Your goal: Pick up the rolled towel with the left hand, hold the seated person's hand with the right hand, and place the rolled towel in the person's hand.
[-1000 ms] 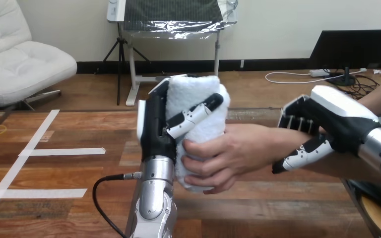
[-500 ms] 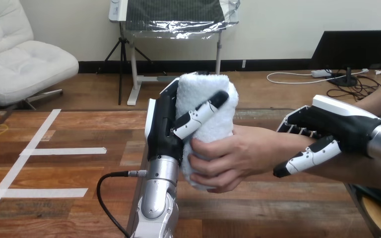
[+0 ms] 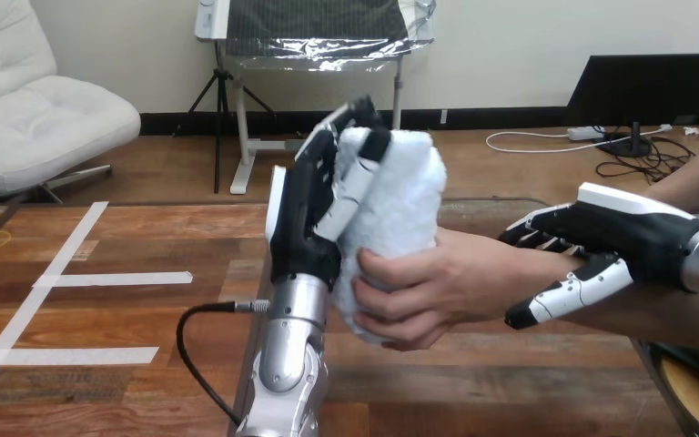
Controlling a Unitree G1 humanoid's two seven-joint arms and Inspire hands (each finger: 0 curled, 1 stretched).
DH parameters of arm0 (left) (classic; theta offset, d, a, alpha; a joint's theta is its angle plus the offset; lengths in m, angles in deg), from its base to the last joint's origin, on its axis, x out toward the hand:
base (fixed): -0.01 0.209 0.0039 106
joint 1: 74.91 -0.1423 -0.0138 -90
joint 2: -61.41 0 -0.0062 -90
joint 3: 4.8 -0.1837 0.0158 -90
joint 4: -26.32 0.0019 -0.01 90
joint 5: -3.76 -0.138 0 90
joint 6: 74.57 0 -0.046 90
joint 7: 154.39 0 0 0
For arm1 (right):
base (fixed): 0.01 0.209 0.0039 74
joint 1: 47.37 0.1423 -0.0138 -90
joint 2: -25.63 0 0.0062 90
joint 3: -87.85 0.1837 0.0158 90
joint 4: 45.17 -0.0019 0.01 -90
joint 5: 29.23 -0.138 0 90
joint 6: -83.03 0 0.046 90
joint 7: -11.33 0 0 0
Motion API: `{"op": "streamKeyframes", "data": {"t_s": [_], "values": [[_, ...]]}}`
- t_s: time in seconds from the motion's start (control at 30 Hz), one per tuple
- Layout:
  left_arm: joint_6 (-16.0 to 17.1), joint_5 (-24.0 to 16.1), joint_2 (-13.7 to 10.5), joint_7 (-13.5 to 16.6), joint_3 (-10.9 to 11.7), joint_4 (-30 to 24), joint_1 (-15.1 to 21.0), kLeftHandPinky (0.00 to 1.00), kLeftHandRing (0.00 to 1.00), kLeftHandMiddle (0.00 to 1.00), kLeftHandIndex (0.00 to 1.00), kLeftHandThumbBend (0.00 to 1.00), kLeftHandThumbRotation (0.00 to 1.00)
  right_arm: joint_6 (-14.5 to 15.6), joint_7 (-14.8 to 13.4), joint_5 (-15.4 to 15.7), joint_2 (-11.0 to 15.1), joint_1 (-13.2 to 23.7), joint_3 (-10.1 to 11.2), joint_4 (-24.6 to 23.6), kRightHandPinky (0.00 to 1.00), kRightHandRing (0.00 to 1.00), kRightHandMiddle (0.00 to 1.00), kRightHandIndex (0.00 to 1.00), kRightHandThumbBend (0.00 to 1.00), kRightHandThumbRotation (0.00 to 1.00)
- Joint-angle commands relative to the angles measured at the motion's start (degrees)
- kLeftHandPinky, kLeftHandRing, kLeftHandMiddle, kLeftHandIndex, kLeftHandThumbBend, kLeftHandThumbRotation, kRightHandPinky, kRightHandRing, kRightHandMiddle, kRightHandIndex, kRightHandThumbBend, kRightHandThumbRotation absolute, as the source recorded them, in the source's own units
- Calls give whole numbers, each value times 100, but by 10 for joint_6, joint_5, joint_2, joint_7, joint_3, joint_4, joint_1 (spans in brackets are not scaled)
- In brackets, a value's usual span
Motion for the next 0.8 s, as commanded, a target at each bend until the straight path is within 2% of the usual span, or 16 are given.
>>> {"op": "streamKeyframes", "data": {"t_s": [0.0,0.4,0.5,0.6,0.7,0.77], "values": [[4,-9,25,5,0,-30,42,88,86,83,79,75,100,10,10,1,9,1,-11,-4,73,89,90,90,100,44],[4,-4,13,-4,7,-39,37,90,87,84,81,74,100,16,31,-13,14,-2,-4,-9,80,97,96,94,100,43],[2,-2,11,-6,8,-43,35,91,88,84,80,75,100,37,36,-18,13,-4,-1,-20,83,99,98,95,100,42],[2,-1,11,-4,10,-46,33,91,88,84,80,74,100,24,34,-20,17,-7,0,-19,85,99,99,95,100,42],[2,0,8,-7,11,-49,31,91,88,84,80,74,100,35,40,-38,14,-8,8,-21,86,100,99,96,100,41],[1,1,9,-4,13,-53,29,91,88,84,80,73,100,31,37,-39,16,-11,10,-25,86,100,99,96,100,42]]}}
